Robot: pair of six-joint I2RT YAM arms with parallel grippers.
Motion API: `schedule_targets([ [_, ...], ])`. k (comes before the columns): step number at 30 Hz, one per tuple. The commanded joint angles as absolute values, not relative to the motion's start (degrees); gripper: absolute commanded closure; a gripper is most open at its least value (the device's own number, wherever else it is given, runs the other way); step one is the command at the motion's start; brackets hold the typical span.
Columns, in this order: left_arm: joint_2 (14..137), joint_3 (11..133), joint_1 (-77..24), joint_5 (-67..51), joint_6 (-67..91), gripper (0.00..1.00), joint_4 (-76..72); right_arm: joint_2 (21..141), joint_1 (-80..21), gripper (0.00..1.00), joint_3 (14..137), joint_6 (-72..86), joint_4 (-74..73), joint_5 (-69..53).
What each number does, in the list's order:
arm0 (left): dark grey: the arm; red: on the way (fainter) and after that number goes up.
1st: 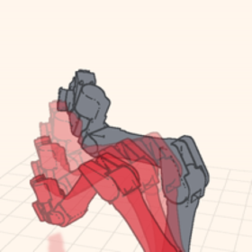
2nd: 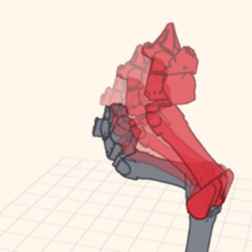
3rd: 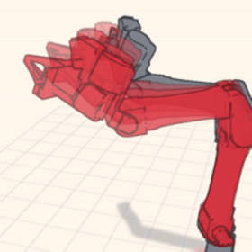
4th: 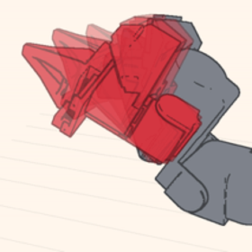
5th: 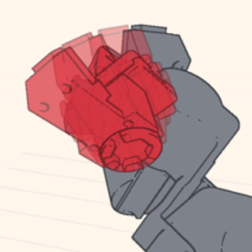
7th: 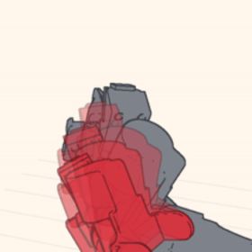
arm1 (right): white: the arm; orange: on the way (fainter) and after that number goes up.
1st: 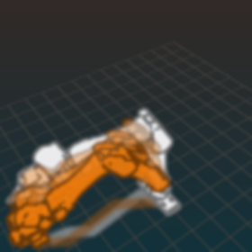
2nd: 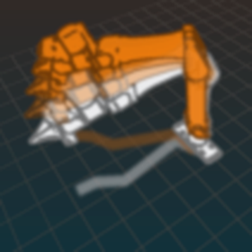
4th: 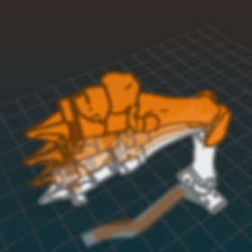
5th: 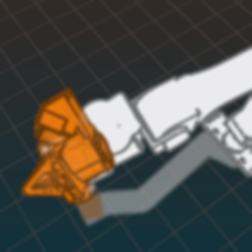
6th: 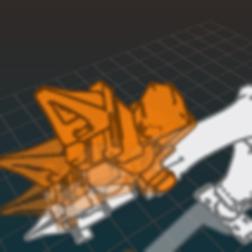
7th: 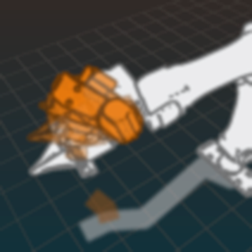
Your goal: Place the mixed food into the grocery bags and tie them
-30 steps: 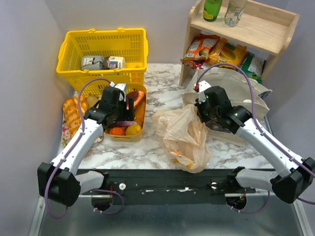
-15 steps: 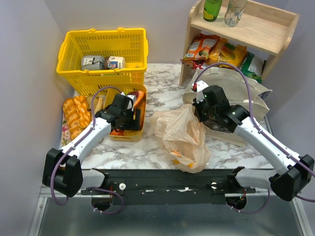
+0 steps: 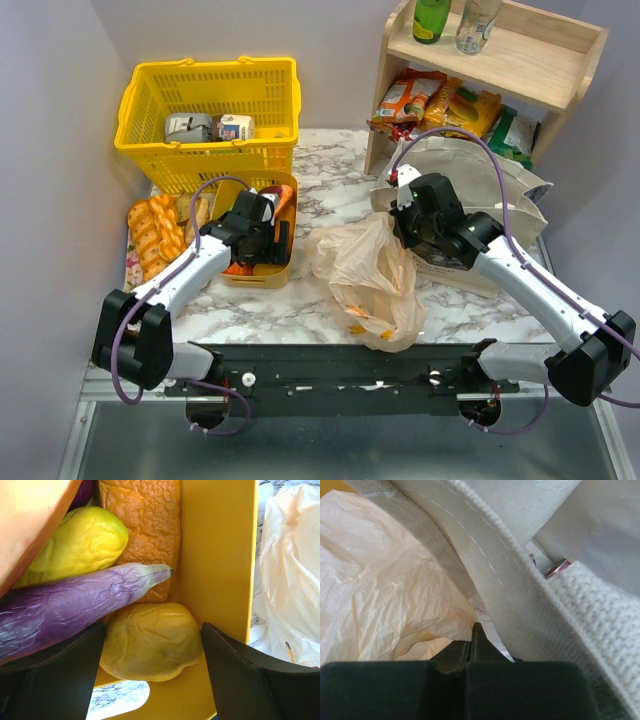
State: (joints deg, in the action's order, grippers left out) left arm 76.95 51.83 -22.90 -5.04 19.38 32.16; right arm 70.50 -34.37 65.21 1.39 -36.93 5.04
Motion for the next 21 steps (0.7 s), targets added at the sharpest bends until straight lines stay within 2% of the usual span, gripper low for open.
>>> schedule_targets([
  [1,78.5,51.1,-23.0,-4.3,18.7,0.30,36.3,70.6,-34.0,0.99,65.7,0.6,-35.7,4.3],
  [4,77.4,51.2,-23.1,-3.7,18.7,0.53,36.4,70.8,-34.0,0.99,65.7,0.6,-35.6,4.2],
  [6,75.3,52.5,-23.1,-3.2,18.9,0.64,37.1,70.8,-34.0,0.99,65.7,0.6,-35.5,4.3],
  [7,74.4,53.0,-23.1,-2.3,19.0,0.74,37.4,70.9,-34.0,0.98,65.7,0.6,-35.5,4.2],
  [10,70.1,55.1,-23.2,-1.4,19.2,0.86,37.6,71.0,-34.0,0.99,65.8,0.5,-35.5,4.0],
  [11,69.2,56.1,-23.1,-1.1,19.2,0.87,37.9,71.0,-34.0,0.99,65.9,0.6,-35.4,3.9],
  [16,66.0,57.3,-23.1,0.5,18.6,0.89,39.9,70.8,-34.0,0.99,66.0,0.6,-35.4,3.3],
  [17,66.1,56.9,-23.0,1.6,18.6,0.86,40.9,70.8,-34.0,0.99,65.9,0.6,-35.3,3.2],
  [18,66.4,56.6,-23.0,3.6,18.8,0.76,41.2,70.8,-34.0,0.99,65.9,0.5,-35.2,3.1],
  [19,66.5,56.1,-23.0,4.3,19.8,0.62,41.5,70.7,-34.0,0.99,65.8,0.6,-35.2,2.9],
  [21,67.0,54.4,-22.5,6.1,21.3,0.51,41.3,70.6,-34.0,0.99,65.8,0.6,-35.2,2.4],
])
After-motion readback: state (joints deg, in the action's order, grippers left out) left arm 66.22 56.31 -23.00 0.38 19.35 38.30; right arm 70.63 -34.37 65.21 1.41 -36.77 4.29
